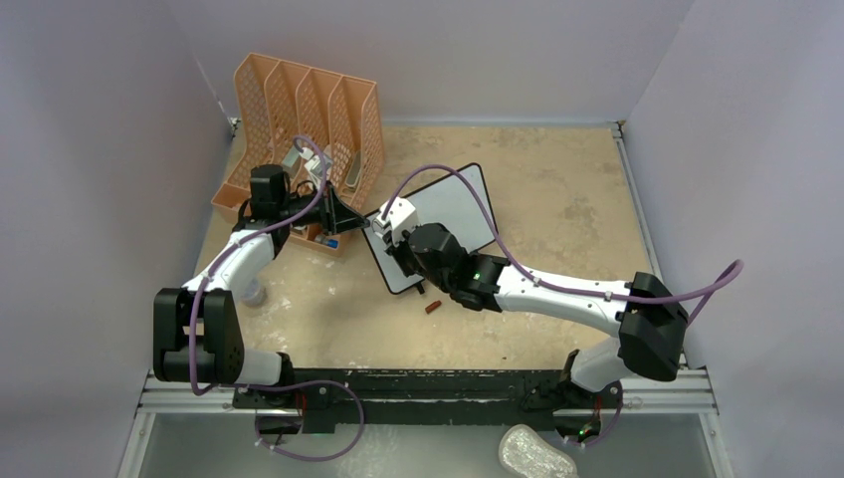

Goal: Write a sentence on the whiteboard

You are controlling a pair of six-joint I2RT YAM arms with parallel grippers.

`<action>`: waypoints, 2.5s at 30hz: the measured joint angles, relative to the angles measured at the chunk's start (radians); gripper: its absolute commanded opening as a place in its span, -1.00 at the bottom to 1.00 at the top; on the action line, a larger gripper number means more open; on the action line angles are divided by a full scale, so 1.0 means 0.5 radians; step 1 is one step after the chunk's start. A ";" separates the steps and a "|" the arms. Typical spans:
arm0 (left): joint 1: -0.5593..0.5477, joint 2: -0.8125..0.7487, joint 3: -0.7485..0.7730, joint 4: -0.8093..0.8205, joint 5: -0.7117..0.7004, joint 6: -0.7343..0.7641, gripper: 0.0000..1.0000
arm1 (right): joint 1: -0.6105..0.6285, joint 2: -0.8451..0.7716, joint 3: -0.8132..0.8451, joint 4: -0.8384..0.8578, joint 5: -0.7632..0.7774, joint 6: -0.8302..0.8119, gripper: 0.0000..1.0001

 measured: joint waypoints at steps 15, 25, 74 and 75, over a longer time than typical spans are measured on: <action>0.000 0.001 0.000 0.000 -0.001 0.000 -1.00 | 0.011 -0.004 -0.001 -0.071 0.078 -0.003 -1.00; 0.000 0.001 0.000 0.000 -0.002 0.000 -1.00 | 0.014 -0.004 -0.001 -0.072 0.128 -0.002 -1.00; -0.001 0.002 0.000 -0.001 0.003 0.002 -1.00 | 0.010 -0.156 -0.037 -0.027 0.211 0.015 -1.00; -0.001 0.002 0.000 -0.002 0.003 0.002 -1.00 | 0.010 -0.155 -0.037 -0.027 0.211 0.016 -1.00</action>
